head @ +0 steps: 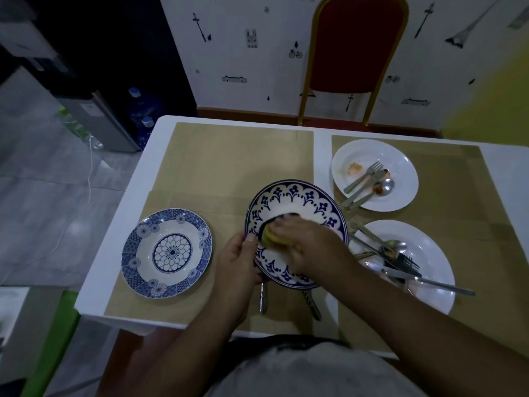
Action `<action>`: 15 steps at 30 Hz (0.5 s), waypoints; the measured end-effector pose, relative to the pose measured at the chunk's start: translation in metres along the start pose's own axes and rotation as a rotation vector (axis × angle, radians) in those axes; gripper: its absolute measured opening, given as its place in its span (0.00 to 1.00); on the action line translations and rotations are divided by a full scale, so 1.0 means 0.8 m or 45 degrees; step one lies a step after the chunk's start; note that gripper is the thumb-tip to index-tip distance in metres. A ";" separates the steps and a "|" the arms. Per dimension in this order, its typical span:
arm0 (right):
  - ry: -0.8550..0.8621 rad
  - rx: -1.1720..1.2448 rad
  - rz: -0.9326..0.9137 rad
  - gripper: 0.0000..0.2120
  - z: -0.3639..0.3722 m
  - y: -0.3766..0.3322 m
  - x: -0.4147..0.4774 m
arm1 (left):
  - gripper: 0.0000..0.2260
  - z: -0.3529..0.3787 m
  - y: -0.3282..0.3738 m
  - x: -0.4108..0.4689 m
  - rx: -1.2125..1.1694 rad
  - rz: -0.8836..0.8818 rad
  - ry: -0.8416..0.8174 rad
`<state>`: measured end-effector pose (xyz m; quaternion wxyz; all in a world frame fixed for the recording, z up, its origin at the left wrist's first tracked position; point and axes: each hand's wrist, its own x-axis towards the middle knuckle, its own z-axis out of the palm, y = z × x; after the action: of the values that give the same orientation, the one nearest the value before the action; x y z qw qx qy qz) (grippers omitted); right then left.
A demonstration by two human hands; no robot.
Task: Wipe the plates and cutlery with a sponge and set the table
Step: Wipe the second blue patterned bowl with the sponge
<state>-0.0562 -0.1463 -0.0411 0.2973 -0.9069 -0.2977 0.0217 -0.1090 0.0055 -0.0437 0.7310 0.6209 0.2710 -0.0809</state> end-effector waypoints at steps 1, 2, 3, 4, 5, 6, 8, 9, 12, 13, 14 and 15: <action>-0.076 -0.009 -0.135 0.21 0.002 -0.005 -0.005 | 0.11 0.000 0.002 0.003 -0.007 -0.001 0.015; -0.151 0.011 -0.206 0.22 0.004 -0.007 -0.010 | 0.11 0.000 0.003 0.006 -0.017 -0.007 0.040; -0.203 0.036 -0.244 0.23 0.003 -0.005 -0.013 | 0.11 0.000 0.004 0.008 -0.029 -0.014 0.065; -0.217 0.046 -0.267 0.24 0.001 0.001 -0.014 | 0.11 -0.001 0.004 0.010 -0.036 -0.019 0.083; -0.228 0.044 -0.266 0.24 -0.003 0.008 -0.015 | 0.11 -0.001 0.005 0.012 -0.042 -0.023 0.096; -0.276 0.056 -0.203 0.23 -0.009 0.015 -0.014 | 0.11 -0.001 0.005 0.013 -0.050 -0.030 0.111; -0.418 0.028 0.013 0.23 -0.020 0.031 -0.007 | 0.11 -0.002 0.008 0.016 -0.085 -0.045 0.166; -0.511 -0.089 0.084 0.24 -0.022 0.040 0.000 | 0.11 -0.003 0.010 0.018 -0.109 -0.051 0.197; -0.611 -0.253 0.265 0.26 -0.023 0.058 0.028 | 0.10 -0.012 0.019 0.030 -0.103 -0.060 0.240; -0.569 -0.238 0.293 0.25 -0.021 0.057 0.039 | 0.11 -0.017 0.023 0.035 -0.103 -0.066 0.251; -0.516 -0.217 0.289 0.25 -0.016 0.054 0.051 | 0.11 -0.023 0.027 0.042 -0.115 -0.071 0.262; -0.442 -0.197 0.274 0.25 -0.010 0.051 0.064 | 0.11 -0.033 0.033 0.052 -0.140 -0.079 0.270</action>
<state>0.0092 -0.1482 -0.0502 0.1673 -0.9362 -0.2467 0.1862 -0.0694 0.0454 -0.0434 0.7283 0.5764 0.3699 -0.0225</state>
